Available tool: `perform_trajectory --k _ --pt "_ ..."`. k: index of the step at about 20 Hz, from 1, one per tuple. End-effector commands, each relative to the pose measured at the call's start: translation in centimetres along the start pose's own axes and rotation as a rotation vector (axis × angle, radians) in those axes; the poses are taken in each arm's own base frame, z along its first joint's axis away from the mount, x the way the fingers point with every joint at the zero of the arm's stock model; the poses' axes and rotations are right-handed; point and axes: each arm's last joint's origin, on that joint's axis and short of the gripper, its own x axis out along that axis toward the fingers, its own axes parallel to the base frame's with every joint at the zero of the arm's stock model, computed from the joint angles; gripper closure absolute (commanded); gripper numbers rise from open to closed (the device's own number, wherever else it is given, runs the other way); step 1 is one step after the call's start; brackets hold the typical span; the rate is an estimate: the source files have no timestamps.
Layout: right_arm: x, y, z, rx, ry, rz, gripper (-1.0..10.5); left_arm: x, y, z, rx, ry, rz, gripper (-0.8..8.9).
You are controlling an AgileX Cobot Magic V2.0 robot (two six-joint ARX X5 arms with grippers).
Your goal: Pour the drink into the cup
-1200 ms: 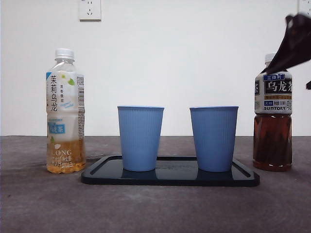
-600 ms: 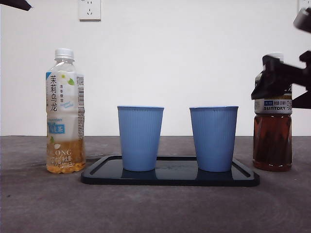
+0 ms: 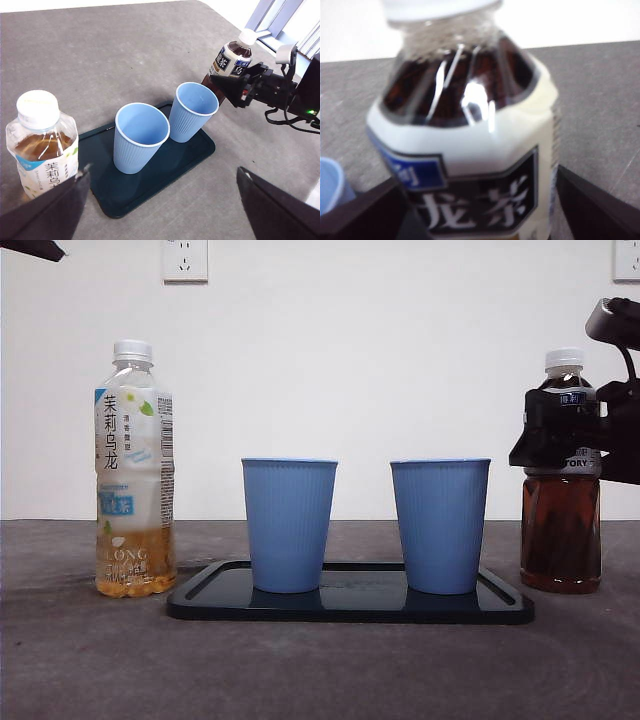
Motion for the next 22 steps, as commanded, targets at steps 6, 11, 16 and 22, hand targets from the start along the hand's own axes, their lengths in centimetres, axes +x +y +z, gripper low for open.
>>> perform_trajectory --k 6,11,16,22 --pt "0.4 0.0 -0.1 -0.006 -0.041 0.008 7.3 0.0 -0.1 0.4 0.022 -0.013 -0.001 3.49" --pt "0.4 0.1 0.0 -0.013 -0.045 0.016 8.2 0.0 -0.1 0.4 0.022 -0.013 -0.001 3.50" --pt "-0.2 0.3 1.0 -0.077 -0.067 0.022 8.2 0.0 -0.1 0.3 0.024 -0.010 -0.001 3.50" --pt "-1.8 0.9 3.2 -0.100 -0.019 0.008 8.2 0.0 -0.1 0.3 0.033 -0.006 -0.001 3.50"
